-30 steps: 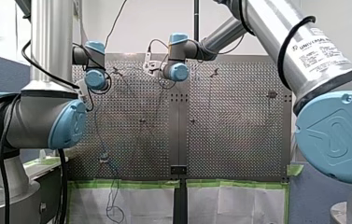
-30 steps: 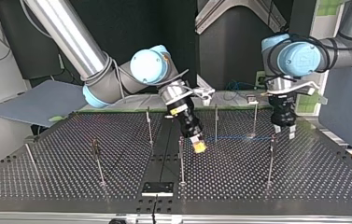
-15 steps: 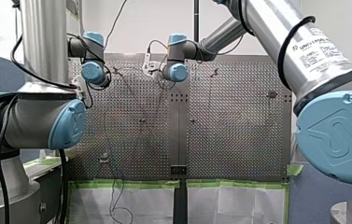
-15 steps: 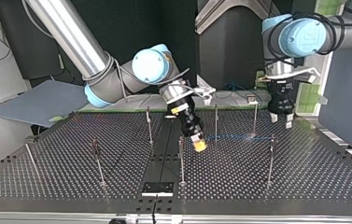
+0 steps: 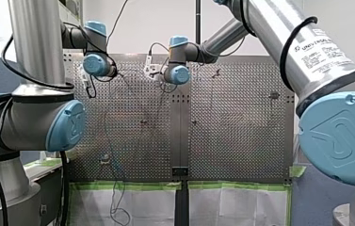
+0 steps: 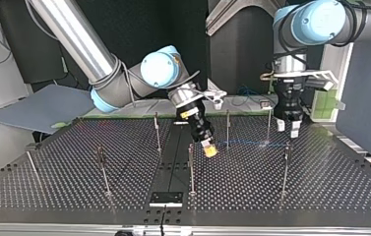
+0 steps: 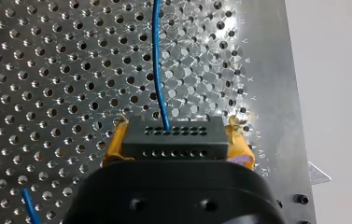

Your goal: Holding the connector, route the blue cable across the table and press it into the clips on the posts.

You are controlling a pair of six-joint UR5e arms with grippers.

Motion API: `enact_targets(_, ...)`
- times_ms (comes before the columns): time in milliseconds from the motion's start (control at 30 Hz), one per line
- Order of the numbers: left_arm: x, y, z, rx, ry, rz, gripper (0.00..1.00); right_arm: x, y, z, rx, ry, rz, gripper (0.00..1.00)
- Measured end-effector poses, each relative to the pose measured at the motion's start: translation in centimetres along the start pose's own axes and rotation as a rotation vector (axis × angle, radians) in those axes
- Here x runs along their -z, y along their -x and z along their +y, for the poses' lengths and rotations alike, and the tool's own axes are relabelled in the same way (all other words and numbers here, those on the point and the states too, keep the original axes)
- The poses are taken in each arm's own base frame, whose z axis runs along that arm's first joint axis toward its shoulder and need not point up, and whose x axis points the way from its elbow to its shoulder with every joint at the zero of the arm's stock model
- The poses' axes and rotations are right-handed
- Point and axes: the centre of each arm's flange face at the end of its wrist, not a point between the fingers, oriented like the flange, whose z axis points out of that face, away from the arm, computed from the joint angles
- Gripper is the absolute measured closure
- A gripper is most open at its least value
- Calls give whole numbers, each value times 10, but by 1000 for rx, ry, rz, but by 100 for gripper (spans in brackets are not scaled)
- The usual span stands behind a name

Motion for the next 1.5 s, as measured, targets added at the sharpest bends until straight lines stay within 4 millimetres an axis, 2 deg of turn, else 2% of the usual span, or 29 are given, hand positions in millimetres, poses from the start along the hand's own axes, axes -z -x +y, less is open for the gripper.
enact_targets(367, -10, -24, -21, -64, -55, 4, 0, -1, 14, 5, 0, 7, -23, 100)
enact_targets(733, -29, -24, -31, -79, -49, -40, 0, -2, 19, 8, 0, 11, -29, 100)
enact_targets(1000, -51, -29, -37, -108, -26, -43, 0, -2, 21, 10, 0, 13, -32, 100)
enact_targets(1267, -69, -17, -43, -125, 7, -74, 0, -3, 23, 12, 0, 15, -33, 100)
enact_targets(1433, -72, -14, -44, -129, 13, -82, 0, -3, 23, 14, 1, 17, -32, 100)
enact_targets(1467, -72, -14, -44, -130, 14, -83, 15, -3, 23, 15, 1, 17, -33, 100)
enact_targets(1500, -72, -14, -44, -130, 14, -84, 15, -3, 23, 15, 1, 17, -33, 100)
